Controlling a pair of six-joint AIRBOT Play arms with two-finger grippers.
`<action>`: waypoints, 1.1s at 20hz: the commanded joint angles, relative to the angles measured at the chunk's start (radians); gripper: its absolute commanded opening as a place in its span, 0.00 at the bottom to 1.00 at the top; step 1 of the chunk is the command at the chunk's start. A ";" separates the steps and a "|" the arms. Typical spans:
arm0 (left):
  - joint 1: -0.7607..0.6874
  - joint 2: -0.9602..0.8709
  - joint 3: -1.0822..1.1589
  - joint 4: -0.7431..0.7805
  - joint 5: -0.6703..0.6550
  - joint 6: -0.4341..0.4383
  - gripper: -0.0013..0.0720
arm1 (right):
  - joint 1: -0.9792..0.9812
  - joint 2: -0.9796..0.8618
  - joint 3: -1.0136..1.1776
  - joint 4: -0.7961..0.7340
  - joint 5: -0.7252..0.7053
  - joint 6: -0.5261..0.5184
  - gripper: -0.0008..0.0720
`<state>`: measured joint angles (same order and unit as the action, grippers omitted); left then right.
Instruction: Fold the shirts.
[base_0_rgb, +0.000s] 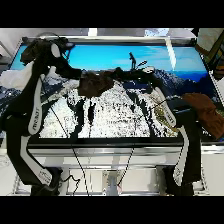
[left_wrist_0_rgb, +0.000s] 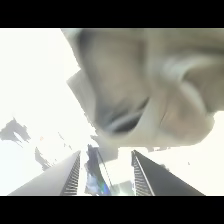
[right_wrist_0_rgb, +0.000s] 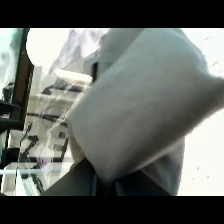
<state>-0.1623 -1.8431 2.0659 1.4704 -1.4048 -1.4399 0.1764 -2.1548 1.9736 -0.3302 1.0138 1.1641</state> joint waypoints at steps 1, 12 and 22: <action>0.000 0.102 0.005 0.026 0.061 0.004 0.48 | -0.090 0.052 0.038 -0.071 0.029 0.048 0.05; 0.000 0.153 0.003 -0.035 0.099 -0.004 0.48 | -0.563 0.303 0.038 -0.487 0.328 0.251 0.04; 0.000 0.153 0.003 -0.064 0.172 -0.004 0.48 | -0.849 0.454 0.038 -0.772 0.656 0.270 0.04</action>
<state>-0.1623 -1.6909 2.0693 1.4105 -1.2491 -1.4437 -0.6083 -1.7439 2.0109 -0.9920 1.5692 1.4319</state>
